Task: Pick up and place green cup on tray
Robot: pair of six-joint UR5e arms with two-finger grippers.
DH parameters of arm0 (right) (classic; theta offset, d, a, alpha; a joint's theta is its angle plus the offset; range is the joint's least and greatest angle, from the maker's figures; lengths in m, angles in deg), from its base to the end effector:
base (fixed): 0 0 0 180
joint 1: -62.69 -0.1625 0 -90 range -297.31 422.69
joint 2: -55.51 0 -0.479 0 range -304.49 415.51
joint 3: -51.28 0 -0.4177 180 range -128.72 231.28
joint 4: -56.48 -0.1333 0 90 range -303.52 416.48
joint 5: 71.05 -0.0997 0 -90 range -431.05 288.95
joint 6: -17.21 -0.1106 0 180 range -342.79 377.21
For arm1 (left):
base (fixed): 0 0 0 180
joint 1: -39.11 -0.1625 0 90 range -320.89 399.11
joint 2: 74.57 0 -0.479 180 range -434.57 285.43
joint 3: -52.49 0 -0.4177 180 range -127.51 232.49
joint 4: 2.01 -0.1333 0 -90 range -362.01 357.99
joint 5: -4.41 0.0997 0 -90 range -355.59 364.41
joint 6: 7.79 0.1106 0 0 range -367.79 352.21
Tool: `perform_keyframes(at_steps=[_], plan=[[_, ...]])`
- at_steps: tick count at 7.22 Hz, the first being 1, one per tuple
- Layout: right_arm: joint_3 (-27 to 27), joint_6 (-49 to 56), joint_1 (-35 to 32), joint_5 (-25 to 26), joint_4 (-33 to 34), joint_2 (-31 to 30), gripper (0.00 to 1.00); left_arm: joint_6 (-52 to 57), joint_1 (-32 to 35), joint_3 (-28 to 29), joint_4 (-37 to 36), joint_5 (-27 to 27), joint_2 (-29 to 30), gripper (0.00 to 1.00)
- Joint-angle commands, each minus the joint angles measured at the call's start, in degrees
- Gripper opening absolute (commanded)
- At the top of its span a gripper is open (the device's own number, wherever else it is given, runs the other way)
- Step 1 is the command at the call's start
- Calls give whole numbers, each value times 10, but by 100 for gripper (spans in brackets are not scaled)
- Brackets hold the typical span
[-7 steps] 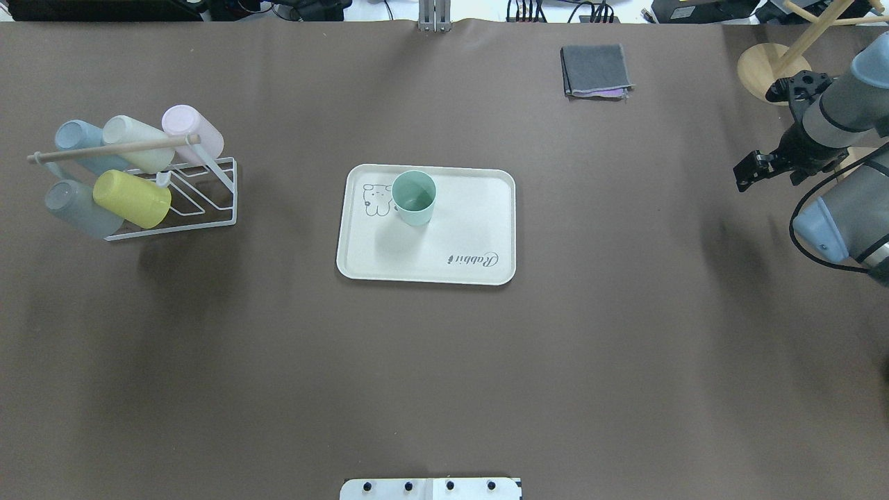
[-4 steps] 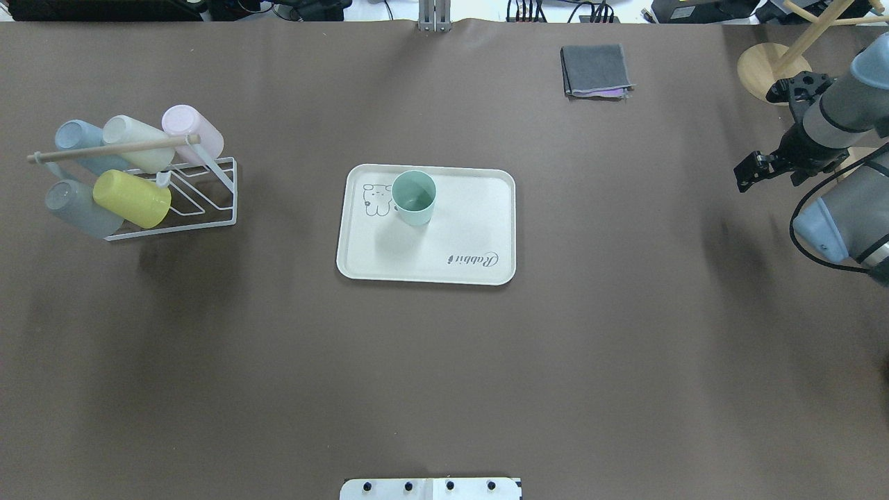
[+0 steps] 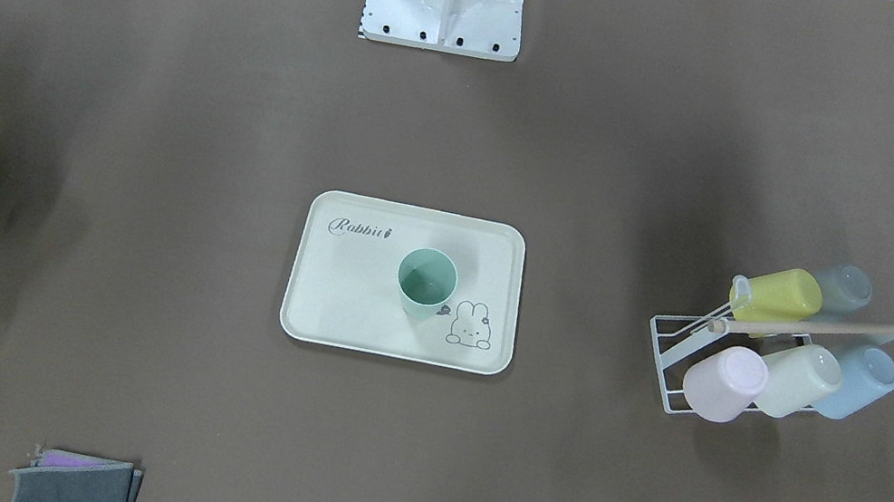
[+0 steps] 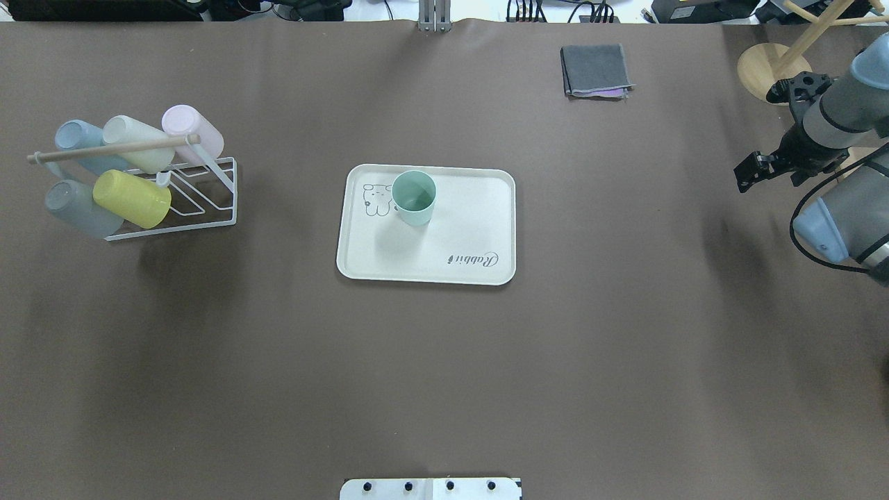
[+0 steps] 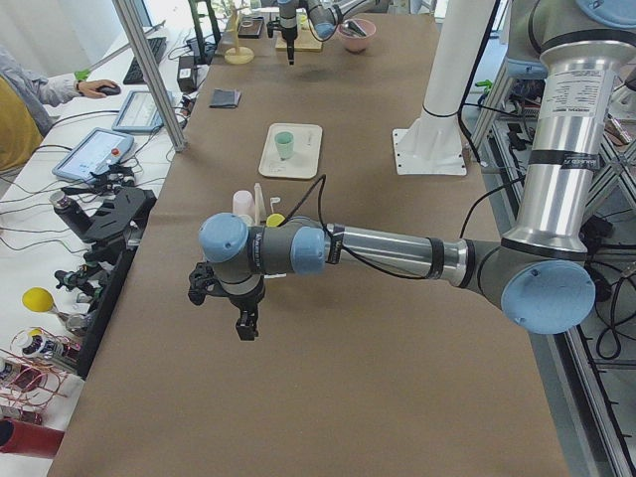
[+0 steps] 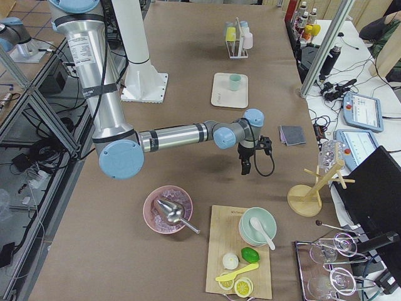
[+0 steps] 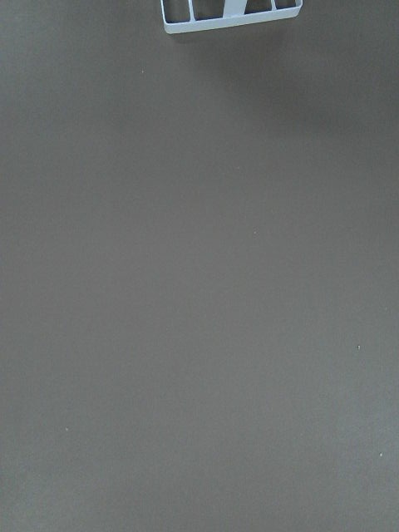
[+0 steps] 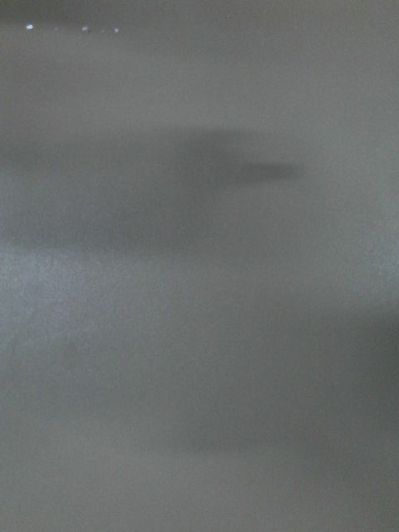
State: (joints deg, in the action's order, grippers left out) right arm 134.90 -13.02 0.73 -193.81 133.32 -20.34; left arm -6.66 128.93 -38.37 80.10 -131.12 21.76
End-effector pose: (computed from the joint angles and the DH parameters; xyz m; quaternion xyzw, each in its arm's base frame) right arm -0.2442 -0.6147 0.6218 0.0172 -0.3271 -0.0332 0.9443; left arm -0.0526 -0.5661 0.6650 -0.0024 0.3870 0.0082 0.9220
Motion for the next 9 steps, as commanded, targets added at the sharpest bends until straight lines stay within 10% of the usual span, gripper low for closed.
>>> perform_keyframes(at_steps=[1, 9], plan=[[0, 0, 0, 1, 1, 0, 100, 0, 0, 0, 0, 0, 0, 99], [-6, 1, 11, 3, 0, -1, 100, 0, -1, 1, 1, 2, 1, 99]])
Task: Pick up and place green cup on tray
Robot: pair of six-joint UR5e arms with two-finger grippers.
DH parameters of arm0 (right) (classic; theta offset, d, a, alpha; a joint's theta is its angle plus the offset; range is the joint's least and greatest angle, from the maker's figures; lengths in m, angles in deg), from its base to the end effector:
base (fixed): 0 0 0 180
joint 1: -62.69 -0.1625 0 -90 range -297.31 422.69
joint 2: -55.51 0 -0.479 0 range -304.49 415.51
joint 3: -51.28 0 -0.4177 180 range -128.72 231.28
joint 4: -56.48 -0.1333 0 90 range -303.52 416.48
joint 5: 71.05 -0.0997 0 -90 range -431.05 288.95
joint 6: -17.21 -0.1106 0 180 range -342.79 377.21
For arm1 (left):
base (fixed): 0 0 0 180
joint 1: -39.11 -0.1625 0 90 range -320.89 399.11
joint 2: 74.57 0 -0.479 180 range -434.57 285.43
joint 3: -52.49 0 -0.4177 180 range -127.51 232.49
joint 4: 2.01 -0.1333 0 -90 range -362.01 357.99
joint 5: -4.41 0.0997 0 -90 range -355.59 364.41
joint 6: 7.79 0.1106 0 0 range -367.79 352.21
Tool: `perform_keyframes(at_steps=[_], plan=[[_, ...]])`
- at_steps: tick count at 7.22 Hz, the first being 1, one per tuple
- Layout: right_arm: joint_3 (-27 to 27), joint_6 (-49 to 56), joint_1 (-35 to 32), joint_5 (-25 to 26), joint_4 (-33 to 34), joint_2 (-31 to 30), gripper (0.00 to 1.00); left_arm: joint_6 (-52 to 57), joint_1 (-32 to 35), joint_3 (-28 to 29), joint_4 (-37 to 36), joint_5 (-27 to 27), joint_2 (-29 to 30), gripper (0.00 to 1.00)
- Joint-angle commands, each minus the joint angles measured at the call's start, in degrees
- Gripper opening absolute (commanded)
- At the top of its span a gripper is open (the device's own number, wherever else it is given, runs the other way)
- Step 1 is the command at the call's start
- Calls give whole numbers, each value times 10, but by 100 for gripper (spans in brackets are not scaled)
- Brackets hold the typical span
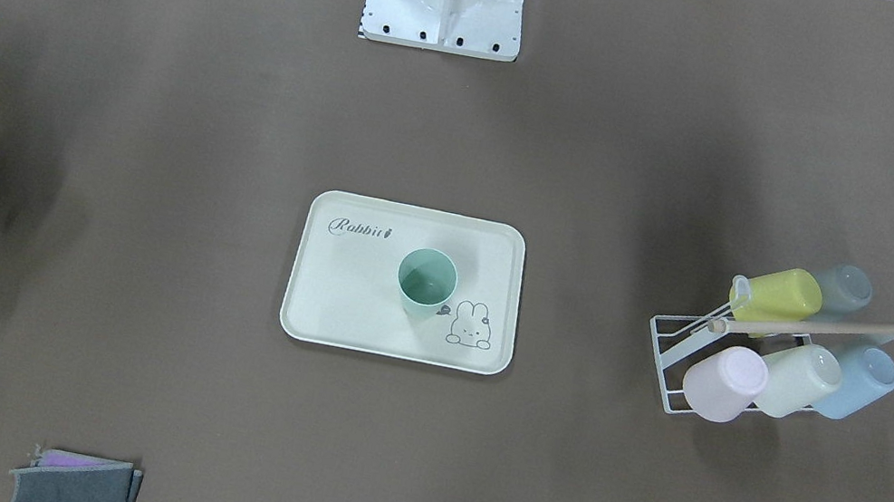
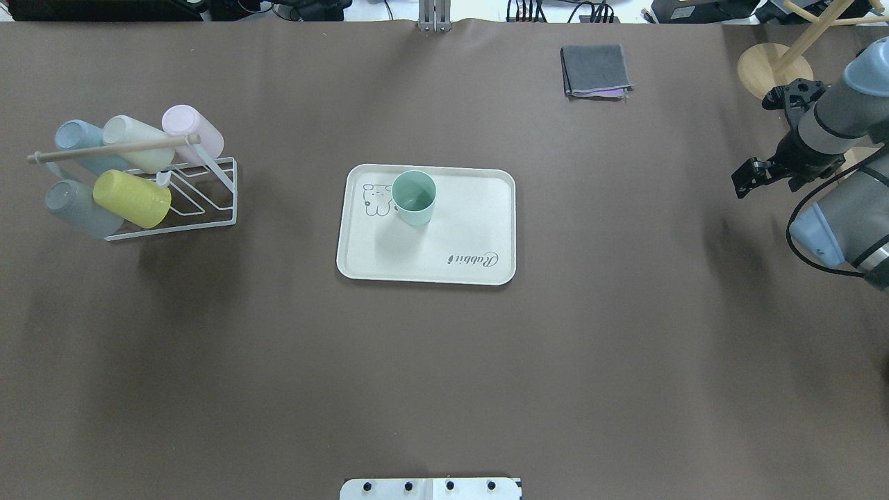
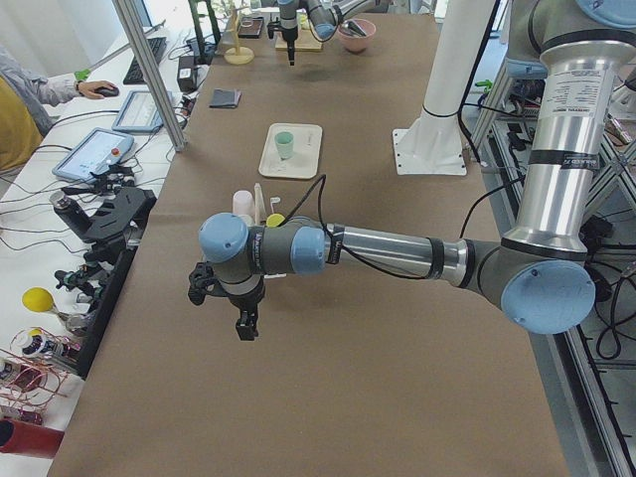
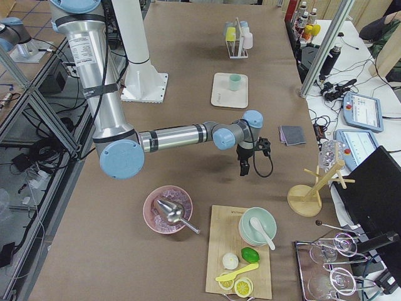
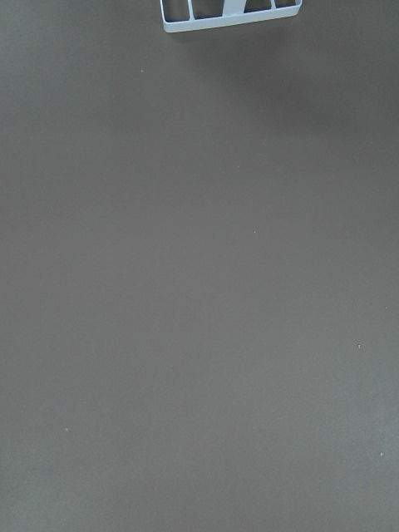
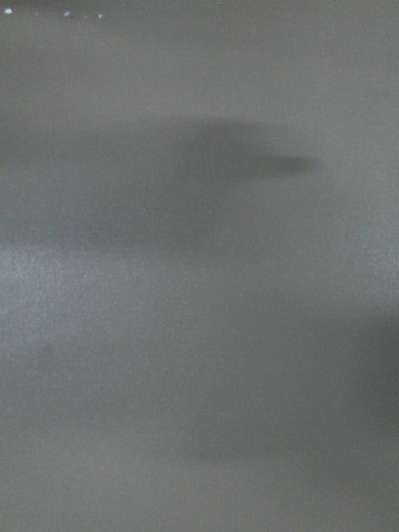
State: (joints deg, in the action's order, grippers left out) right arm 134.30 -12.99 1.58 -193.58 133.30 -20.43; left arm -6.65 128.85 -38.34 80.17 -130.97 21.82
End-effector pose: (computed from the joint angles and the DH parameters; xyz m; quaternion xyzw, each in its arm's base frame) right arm -0.2526 -0.6106 0.6286 0.0109 -0.3231 -0.0385 0.9455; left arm -0.0520 -0.5668 0.6648 -0.0019 0.3858 0.0093 0.9225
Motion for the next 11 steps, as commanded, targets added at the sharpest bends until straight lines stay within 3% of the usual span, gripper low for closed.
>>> perform_keyframes(at_steps=[1, 5, 6, 8, 9, 11], plan=[[-1, 1, 9, 3, 0, 0, 100, 0, 0, 0, 0, 0, 0, 99], [-5, 15, 21, 9, 0, 4, 100, 0, 0, 0, 0, 0, 0, 99], [6, 16, -7, -1, 10, 17, 100, 0, 0, 0, 0, 0, 0, 99], [97, 18, -55, -17, 124, 26, 100, 0, 0, 0, 1, 2, -1, 99], [130, 47, -77, -17, 153, 19, 100, 1, 0, 0, 1, 4, -1, 99], [143, 144, -141, -18, 156, -50, 100, 1, 1, 0, 1, 4, -1, 99]])
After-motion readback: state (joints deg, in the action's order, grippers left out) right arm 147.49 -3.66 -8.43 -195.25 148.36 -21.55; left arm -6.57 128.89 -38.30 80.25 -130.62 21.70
